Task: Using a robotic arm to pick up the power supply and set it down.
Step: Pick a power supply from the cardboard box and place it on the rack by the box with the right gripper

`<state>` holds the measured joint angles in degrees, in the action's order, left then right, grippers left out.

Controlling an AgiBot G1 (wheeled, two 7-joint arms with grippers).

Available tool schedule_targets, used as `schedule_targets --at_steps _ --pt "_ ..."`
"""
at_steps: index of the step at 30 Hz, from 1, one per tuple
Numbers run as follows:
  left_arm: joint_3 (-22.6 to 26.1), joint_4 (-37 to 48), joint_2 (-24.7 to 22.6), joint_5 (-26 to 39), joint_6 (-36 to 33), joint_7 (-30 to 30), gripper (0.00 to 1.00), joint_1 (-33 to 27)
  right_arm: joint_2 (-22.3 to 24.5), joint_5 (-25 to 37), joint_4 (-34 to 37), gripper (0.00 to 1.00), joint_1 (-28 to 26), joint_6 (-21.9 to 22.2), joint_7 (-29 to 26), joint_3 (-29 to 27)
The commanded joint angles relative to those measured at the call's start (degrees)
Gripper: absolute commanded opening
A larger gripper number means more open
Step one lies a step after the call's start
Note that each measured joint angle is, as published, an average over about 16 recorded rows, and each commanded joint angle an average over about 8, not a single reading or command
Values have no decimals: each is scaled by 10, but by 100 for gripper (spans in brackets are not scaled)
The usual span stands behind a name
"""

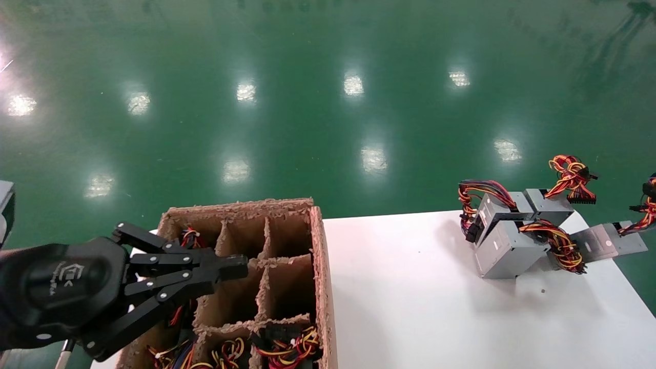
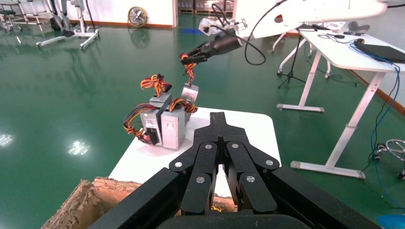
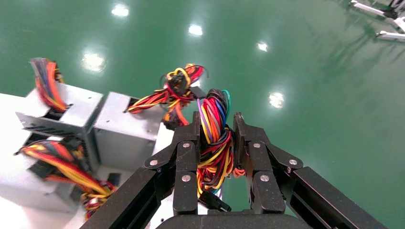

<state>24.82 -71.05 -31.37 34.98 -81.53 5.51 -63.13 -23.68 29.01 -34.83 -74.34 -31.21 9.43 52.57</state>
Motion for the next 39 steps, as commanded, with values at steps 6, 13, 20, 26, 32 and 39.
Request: schedule_targets --at_steps 6,13,20,26,32,39 --pt "0 0 0 0 0 0 0 0 -55 0 113 0 -39 -52 57 -18" --pt "0 0 0 0 0 0 0 0 -103 7 209 0 -76 -91 89 -19" --pt "0 0 0 0 0 0 0 0 -137 3 269 0 -94 -113 111 -23" --pt "0 0 0 0 0 0 0 0 -158 -7 298 0 -105 -121 130 -31" --pt "0 0 0 0 0 0 0 0 -170 -16 316 0 -111 -123 147 -38" --pt "0 0 0 0 0 0 0 0 -184 -21 331 0 -115 -117 160 -42"
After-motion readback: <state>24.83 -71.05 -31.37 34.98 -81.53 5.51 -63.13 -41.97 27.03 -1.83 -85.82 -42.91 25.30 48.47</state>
